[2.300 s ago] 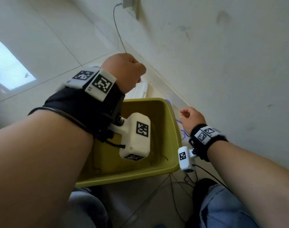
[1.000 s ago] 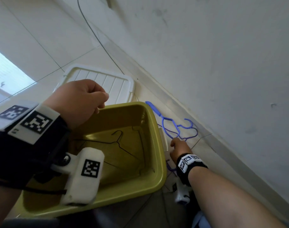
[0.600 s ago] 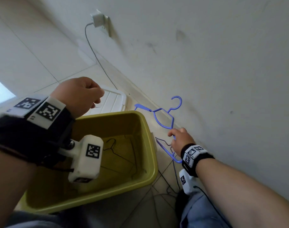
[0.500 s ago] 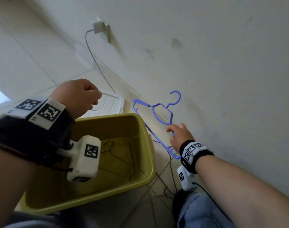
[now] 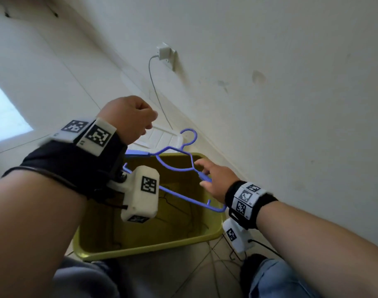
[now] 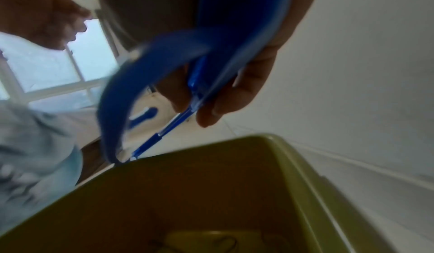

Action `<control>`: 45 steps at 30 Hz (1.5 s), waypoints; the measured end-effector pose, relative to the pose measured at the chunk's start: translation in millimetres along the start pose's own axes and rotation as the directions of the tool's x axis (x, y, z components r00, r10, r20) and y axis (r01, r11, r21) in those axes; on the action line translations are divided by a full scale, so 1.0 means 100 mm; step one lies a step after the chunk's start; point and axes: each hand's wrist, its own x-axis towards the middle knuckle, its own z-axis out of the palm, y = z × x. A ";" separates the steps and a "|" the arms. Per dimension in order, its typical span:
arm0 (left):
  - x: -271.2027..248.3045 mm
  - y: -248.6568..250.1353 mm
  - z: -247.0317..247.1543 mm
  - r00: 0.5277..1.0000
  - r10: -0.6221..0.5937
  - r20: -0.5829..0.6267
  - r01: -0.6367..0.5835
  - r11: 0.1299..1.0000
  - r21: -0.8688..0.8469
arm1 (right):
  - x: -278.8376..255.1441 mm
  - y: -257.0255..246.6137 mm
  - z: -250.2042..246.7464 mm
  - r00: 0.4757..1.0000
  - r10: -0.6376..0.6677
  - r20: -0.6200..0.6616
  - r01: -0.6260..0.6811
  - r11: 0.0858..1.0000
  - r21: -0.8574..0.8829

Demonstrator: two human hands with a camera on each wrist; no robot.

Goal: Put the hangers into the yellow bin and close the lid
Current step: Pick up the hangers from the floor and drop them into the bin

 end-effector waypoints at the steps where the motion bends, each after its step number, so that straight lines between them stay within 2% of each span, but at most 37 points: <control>1: 0.00 -0.03 -0.03 1.000 -0.005 -0.009 0.005 1.000 -0.005 | 0.02 -0.06 0.09 0.999 -0.014 0.038 0.015 1.000 -0.023; 5: 0.02 -0.13 -0.11 0.999 -0.031 -0.017 0.030 0.999 -0.029 | 0.10 -0.17 0.39 0.990 -0.022 0.141 0.034 0.996 -0.077; 9: 0.07 -0.20 -0.15 0.998 -0.064 -0.021 0.062 0.995 -0.083 | 0.20 -0.16 0.56 0.976 0.029 0.215 -0.012 0.997 -0.082; 16: 0.11 -0.21 -0.11 0.998 -0.067 0.010 0.067 0.996 -0.061 | 0.33 -0.17 0.73 0.935 0.080 0.345 -0.029 0.988 -0.149; 23: 0.14 -0.17 -0.02 0.996 -0.072 0.043 0.074 0.996 -0.056 | 0.45 -0.06 0.87 0.935 0.173 0.310 -0.169 0.985 -0.037; 27: 0.15 -0.18 0.04 0.996 -0.072 0.057 0.073 0.997 -0.024 | 0.50 0.02 0.91 0.935 0.169 0.311 -0.155 0.985 -0.070; 30: 0.17 -0.19 0.08 0.995 -0.080 0.067 0.080 0.997 -0.010 | 0.53 0.13 0.85 0.940 0.216 0.264 -0.205 0.976 -0.069; 34: 0.21 -0.13 0.21 0.992 -0.076 0.096 0.075 0.997 0.016 | 0.49 0.34 0.70 0.955 0.263 0.139 -0.273 0.960 0.059; 39: 0.26 -0.03 0.42 0.990 -0.066 0.122 0.062 0.997 0.036 | 0.46 0.56 0.57 0.959 0.283 -0.019 -0.272 0.935 0.227; 42: 0.30 0.02 0.57 0.988 -0.070 0.137 0.063 0.996 0.058 | 0.43 0.77 0.49 0.920 0.367 -0.138 -0.311 0.897 0.313; 45: 0.35 0.03 0.70 0.984 -0.080 0.161 0.065 0.993 0.098 | 0.39 1.14 0.44 0.828 0.522 -0.206 -0.415 0.817 0.401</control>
